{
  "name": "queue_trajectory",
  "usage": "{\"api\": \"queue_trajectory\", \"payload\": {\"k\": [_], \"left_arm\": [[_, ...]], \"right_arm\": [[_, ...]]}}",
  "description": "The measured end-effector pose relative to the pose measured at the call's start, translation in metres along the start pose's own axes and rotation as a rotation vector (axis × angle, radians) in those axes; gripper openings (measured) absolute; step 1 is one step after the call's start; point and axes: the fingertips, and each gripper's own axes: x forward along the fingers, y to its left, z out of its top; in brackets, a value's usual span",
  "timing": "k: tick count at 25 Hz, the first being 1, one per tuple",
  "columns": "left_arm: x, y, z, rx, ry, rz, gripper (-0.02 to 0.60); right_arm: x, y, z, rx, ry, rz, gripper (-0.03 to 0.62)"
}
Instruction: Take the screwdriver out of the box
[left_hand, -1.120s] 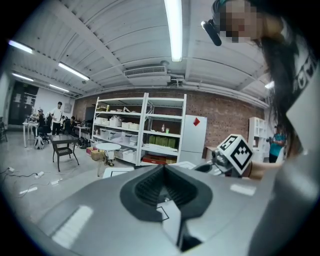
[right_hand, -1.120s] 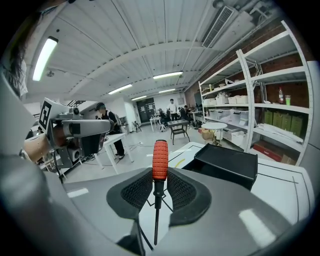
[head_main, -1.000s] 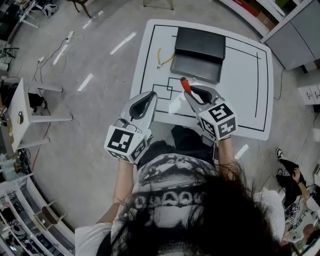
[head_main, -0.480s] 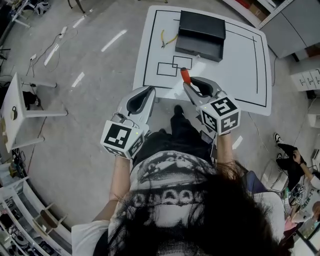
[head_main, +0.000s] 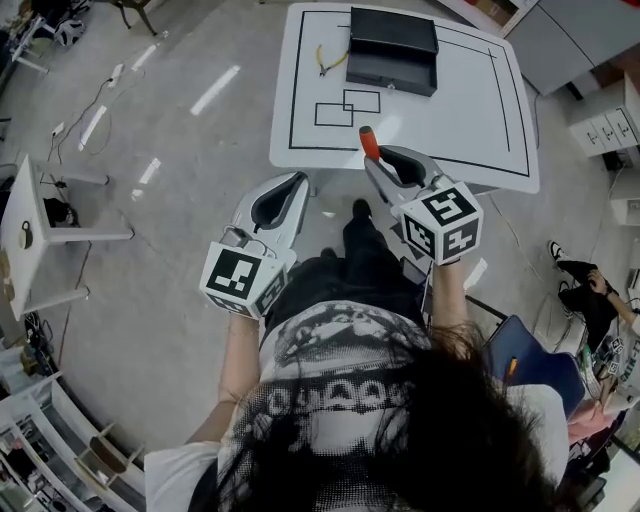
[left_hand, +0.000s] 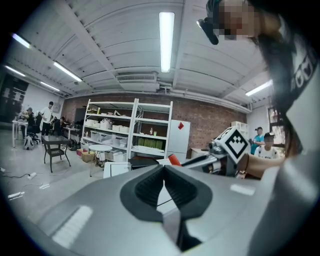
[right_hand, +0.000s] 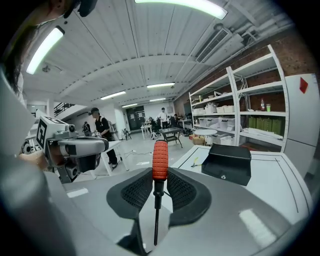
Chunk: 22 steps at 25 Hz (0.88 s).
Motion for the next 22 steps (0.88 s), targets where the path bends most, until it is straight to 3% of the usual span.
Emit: {"api": "queue_trajectory", "payload": {"k": [7, 22], "left_arm": [[-0.019, -0.01, -0.006, -0.01, 0.002, -0.01, 0.0], [-0.007, -0.045, -0.002, -0.01, -0.01, -0.059, 0.0]], "right_arm": [[-0.021, 0.019, -0.006, 0.007, -0.003, -0.022, 0.091], [-0.051, 0.021, -0.016, -0.007, 0.016, -0.022, 0.091]]}}
